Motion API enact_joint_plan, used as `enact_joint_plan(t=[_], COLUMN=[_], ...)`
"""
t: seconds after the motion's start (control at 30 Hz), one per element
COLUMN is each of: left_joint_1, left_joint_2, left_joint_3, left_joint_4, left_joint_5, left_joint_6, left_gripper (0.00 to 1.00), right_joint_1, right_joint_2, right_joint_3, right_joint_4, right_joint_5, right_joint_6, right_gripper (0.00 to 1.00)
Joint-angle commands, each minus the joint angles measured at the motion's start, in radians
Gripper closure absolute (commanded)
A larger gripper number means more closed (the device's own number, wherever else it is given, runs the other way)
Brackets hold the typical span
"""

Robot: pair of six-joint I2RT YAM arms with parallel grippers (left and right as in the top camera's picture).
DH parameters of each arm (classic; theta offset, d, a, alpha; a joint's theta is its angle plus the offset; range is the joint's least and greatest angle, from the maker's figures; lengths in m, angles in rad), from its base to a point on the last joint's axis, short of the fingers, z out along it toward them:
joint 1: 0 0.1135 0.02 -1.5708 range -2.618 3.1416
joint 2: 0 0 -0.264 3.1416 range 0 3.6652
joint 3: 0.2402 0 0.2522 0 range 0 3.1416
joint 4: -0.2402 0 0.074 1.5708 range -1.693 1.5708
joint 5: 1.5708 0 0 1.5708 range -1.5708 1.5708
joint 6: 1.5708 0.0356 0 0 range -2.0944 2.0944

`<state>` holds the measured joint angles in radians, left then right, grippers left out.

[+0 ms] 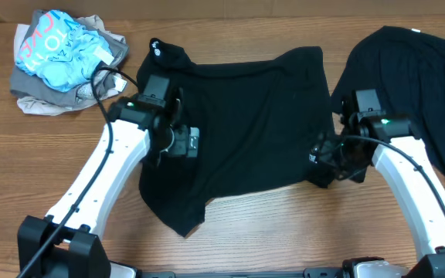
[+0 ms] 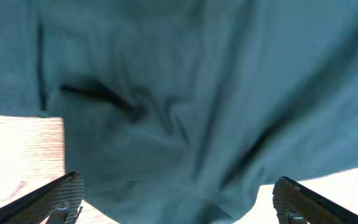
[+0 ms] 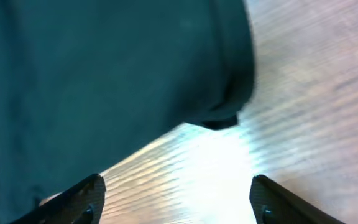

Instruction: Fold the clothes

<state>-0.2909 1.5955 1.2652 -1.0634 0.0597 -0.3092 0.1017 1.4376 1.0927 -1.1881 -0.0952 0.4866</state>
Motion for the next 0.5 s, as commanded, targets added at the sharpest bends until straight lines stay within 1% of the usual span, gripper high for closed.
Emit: enact_joint_plan(t=[0.0, 0.07, 0.13, 0.17, 0.27, 0.47], left_joint_1=[0.038, 0.040, 0.040, 0.040, 0.040, 0.040], left_joint_2=[-0.001, -0.001, -0.001, -0.001, -0.001, -0.001], left_joint_3=[0.015, 0.015, 0.015, 0.015, 0.015, 0.015], left_joint_4=[0.029, 0.044, 0.053, 0.070, 0.075, 0.074], left_joint_5=[-0.018, -0.019, -0.019, -0.019, -0.019, -0.019], left_joint_6=[0.018, 0.018, 0.018, 0.018, 0.018, 0.018], left_gripper=[0.00, 0.00, 0.00, 0.00, 0.00, 0.00], right_joint_1=[0.003, 0.003, 0.003, 0.003, 0.003, 0.003], right_joint_2=[-0.001, -0.001, -0.001, -0.001, -0.001, 0.005], right_joint_3=[-0.076, -0.135, -0.171, -0.229, -0.259, -0.297], right_joint_4=[0.042, 0.087, 0.134, 0.211, 0.253, 0.315], right_joint_5=[0.049, 0.026, -0.007, -0.026, -0.026, 0.034], right_joint_6=[0.169, 0.207, 0.211, 0.267, 0.308, 0.386], right_gripper=[0.30, 0.34, 0.34, 0.41, 0.46, 0.47])
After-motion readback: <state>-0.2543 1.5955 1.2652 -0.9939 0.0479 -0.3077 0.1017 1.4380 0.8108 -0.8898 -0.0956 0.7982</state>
